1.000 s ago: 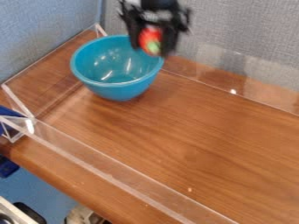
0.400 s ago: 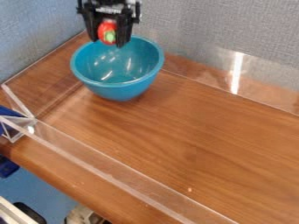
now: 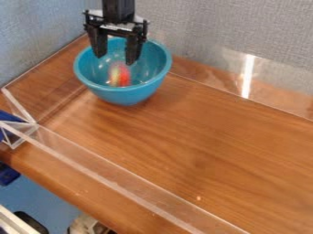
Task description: Put the strawberry in the blue bowl
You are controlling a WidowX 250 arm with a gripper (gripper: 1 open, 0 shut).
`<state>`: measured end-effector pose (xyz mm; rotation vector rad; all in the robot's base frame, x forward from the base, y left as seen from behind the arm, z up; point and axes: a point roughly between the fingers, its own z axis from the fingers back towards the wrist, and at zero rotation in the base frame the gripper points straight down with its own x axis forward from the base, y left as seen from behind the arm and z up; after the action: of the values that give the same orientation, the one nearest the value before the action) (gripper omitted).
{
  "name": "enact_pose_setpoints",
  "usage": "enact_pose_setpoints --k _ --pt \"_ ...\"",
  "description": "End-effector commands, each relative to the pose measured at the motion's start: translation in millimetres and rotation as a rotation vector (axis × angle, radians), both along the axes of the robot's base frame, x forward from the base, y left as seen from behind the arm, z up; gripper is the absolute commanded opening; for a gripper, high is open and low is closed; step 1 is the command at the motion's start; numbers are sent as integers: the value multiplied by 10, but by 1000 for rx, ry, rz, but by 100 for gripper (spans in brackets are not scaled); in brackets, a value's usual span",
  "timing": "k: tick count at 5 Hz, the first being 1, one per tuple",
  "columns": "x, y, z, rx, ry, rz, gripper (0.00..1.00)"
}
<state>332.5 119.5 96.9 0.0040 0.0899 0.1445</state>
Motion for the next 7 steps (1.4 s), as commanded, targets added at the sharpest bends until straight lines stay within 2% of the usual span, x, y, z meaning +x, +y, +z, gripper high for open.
enact_pose_setpoints --k 1,7 --pt "68 20 274 32 -74 5 100" --pt "62 -133 407 11 -72 3 100"
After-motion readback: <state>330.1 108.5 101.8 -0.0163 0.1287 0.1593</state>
